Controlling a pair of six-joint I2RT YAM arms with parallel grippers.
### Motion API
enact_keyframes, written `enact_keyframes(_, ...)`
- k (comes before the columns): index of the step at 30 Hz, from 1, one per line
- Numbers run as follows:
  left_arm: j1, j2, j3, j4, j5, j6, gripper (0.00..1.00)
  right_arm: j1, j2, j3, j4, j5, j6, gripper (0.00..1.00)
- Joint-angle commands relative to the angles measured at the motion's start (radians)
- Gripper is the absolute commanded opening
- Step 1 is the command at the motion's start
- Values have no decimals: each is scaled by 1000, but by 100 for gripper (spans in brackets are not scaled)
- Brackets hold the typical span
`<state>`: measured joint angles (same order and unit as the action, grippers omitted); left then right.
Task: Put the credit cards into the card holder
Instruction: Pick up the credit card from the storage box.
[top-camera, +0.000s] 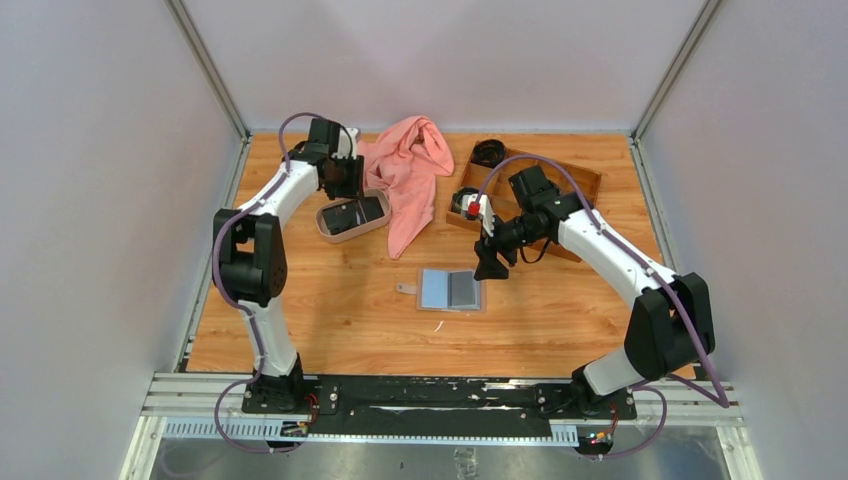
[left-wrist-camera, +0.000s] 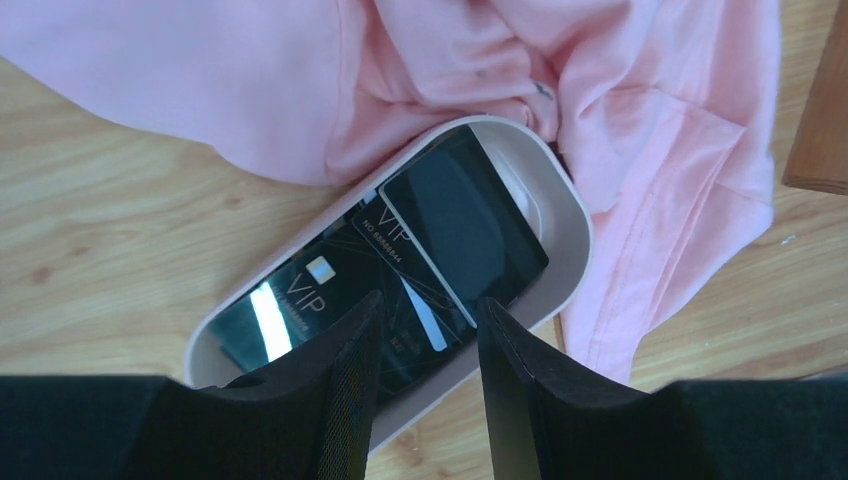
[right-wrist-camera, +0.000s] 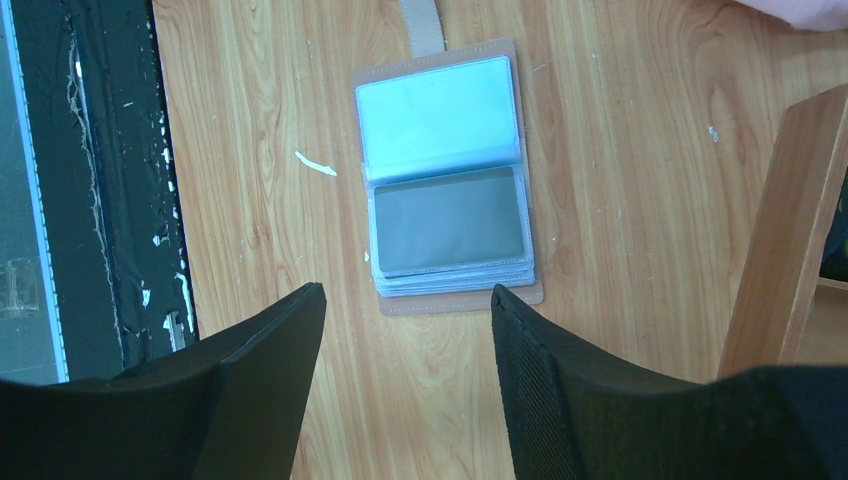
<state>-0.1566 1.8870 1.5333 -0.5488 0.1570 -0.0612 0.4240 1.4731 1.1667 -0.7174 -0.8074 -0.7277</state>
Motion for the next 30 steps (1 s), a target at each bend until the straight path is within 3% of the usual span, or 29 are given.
enact_keyframes(1,28,56,22,-13,65,-57,44,-9,7,-18,-10,1,-17,65)
enact_keyframes(14,81,96,-25,71,138,-166,37,-9,20,-18,-11,2,-18,65)
enact_keyframes(30,87,144,-20,69,134,-189,34,-9,19,-18,-12,4,-19,65)
